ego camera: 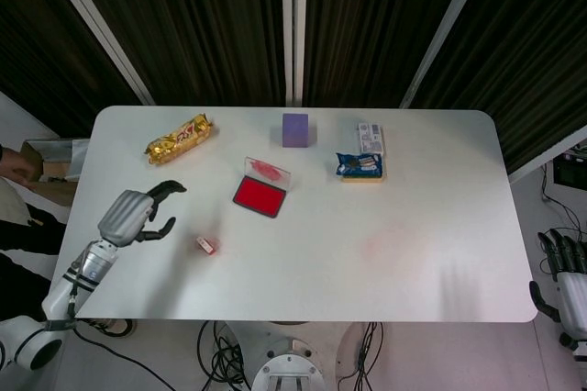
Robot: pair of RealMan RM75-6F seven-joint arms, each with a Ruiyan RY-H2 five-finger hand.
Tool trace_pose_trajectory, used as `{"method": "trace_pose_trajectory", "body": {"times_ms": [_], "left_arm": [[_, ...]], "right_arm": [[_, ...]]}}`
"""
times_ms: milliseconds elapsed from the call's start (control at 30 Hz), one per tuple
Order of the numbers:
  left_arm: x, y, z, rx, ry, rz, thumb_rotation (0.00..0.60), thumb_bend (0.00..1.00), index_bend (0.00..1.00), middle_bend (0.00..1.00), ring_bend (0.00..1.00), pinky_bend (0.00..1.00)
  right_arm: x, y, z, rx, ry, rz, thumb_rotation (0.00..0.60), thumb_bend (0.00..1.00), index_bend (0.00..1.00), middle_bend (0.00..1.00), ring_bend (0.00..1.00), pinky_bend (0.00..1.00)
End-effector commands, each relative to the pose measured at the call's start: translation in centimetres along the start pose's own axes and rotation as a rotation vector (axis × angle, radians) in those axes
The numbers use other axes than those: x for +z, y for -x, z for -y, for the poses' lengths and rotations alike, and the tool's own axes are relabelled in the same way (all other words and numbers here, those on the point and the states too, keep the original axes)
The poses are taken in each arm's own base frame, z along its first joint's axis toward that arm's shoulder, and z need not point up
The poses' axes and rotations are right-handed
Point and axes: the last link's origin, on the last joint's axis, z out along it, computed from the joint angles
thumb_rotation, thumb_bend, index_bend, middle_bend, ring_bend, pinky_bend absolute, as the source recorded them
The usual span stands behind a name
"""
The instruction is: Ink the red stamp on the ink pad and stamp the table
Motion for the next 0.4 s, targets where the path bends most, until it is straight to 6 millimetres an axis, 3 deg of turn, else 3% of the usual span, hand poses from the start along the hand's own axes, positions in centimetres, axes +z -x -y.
{"method": "trace_pose_trajectory", "body": {"times_ms": [33,100,200,400], "left_arm": [[-6.0,-2.3,2.4,0.205,-0.188,-0.213,0.041,0.32,0.14,0.04,0.09,0.22],[-8.2,-2.3,3.0,0.231,-0.236,-0.203,0.004,0.27,0.13,0.04,0.09,0.21],[-10.7,-2.3,3.4,0.253,-0.279,-0.186,0.0,0.22,0.13,0.05,0.09,0.2],[-12.7,-2.5,3.5,0.23,-0.316,-0.166,0.0,0.2,0.13,0.07,0.09,0.2]], "right_arm": [[0.0,0.0,0.0,0.008,-0.007,-0.012,0.6,0.35,0.0,0.0,0.0,0.0],[-0.1,0.0,0.0,0.016,-0.012,-0.024,0.6,0.35,0.0,0.0,0.0,0.0],[-0.2,0.0,-0.2,0.019,-0.013,-0.032,0.6,0.35,0.0,0.0,0.0,0.0],[-0.1,0.4,0.0,0.023,-0.022,-0.038,0.6,0.35,0.0,0.0,0.0,0.0]]}}
